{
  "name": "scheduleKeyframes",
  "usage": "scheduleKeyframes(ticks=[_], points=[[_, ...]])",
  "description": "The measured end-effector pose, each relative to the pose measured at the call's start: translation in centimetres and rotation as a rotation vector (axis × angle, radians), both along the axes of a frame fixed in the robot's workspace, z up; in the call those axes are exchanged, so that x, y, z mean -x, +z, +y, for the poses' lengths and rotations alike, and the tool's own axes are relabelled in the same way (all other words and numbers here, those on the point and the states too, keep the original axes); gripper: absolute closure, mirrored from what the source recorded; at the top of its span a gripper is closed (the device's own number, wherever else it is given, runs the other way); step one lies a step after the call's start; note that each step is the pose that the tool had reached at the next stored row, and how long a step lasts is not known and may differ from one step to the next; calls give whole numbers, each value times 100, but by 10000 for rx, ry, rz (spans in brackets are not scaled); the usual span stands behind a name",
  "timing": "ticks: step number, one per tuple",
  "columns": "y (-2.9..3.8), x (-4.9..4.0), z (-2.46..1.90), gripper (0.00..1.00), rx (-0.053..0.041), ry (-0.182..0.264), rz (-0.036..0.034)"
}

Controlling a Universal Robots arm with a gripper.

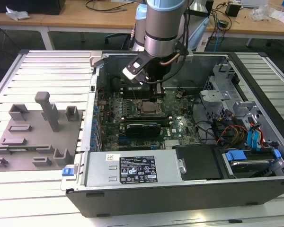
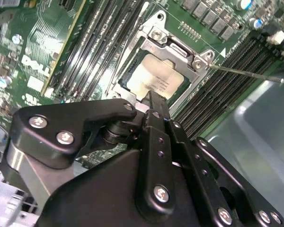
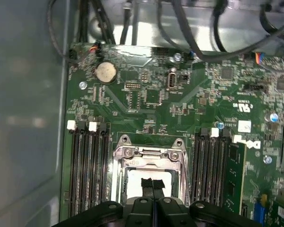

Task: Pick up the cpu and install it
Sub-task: 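Close the cpu cover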

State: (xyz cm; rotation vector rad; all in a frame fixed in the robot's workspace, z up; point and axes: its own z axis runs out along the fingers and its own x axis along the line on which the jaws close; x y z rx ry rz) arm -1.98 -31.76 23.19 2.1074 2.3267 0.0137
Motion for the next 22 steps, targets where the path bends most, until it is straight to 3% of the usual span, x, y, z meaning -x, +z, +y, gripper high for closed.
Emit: scheduleKeyframes(ticks=[3,12,16,22], points=[[-1,0,0,89,0,1079,0],[-2,0,0,89,0,2937,0],[-3,0,0,89,1,4436,0],[-5,0,0,89,0,5761,0]])
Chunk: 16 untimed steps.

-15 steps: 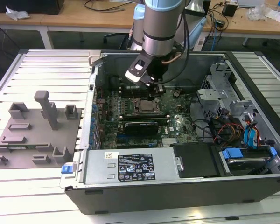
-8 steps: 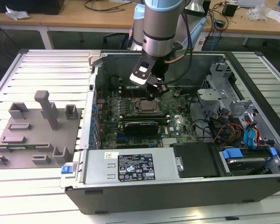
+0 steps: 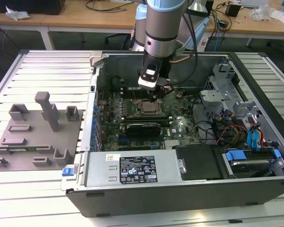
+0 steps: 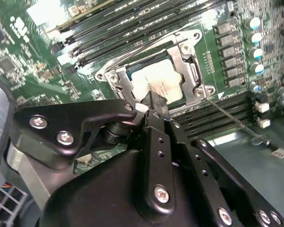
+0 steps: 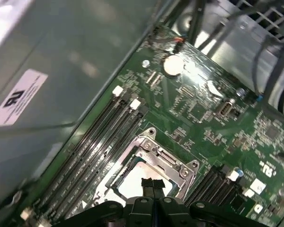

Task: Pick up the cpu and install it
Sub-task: 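Close the cpu cover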

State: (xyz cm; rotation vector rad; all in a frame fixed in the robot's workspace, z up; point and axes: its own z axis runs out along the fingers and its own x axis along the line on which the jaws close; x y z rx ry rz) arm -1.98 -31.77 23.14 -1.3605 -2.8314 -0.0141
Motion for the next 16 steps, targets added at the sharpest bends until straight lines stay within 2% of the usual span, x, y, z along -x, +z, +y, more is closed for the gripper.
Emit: scheduleKeyframes(ticks=[2,6,11,13,16], points=[[-1,0,0,89,0,365,0],[-3,0,0,89,0,1690,0],[-5,0,0,89,0,2752,0],[-6,0,0,89,0,3493,0],[-7,0,0,89,0,4120,0]])
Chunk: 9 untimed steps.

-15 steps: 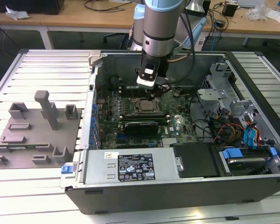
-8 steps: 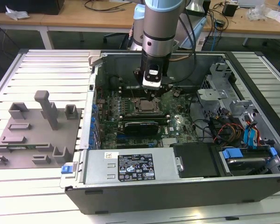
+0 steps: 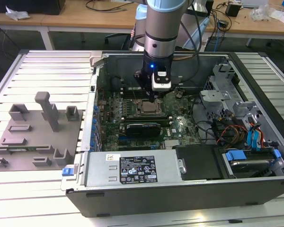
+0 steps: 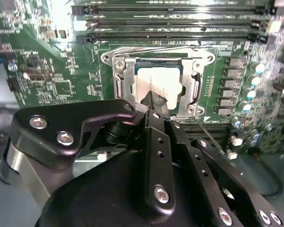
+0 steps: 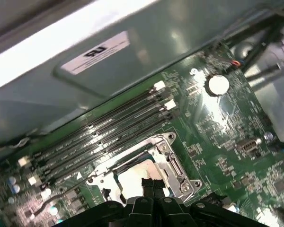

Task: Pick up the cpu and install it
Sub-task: 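Close the cpu cover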

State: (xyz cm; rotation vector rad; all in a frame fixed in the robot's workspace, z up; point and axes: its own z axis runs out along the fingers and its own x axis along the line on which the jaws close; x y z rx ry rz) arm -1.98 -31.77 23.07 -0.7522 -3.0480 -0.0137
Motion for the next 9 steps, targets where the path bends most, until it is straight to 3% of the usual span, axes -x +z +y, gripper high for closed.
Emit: scheduleKeyframes(ticks=[9], points=[[-3,0,0,89,0,2387,0]])
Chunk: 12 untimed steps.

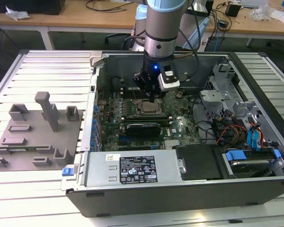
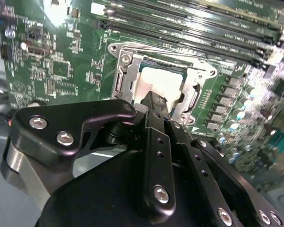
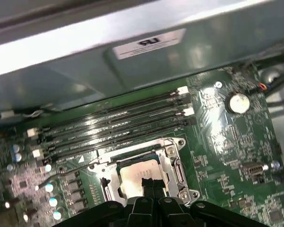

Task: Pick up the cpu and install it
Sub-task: 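Close the cpu cover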

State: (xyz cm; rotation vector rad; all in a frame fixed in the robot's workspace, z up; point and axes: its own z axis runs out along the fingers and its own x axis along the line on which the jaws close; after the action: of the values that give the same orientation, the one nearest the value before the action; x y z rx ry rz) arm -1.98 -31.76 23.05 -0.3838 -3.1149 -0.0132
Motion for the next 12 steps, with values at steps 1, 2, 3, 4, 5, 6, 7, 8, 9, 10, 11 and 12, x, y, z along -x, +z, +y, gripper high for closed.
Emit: scheduleKeyframes(ticks=[1,2,3,4,5,6,7,8,9,10,11,12], points=[[0,0,0,89,0,203,0],[-1,0,0,89,0,382,0],[-1,0,0,89,0,568,0],[-2,0,0,89,0,889,0],[-3,0,0,89,3,1118,0],[-3,0,0,89,6,1302,1],[-3,0,0,89,10,1550,1],[-3,0,0,89,13,1740,1],[-4,0,0,89,17,1952,0],[-5,-1,0,89,22,2149,1],[-5,0,0,89,31,2438,2],[-5,0,0,89,35,2603,2]])
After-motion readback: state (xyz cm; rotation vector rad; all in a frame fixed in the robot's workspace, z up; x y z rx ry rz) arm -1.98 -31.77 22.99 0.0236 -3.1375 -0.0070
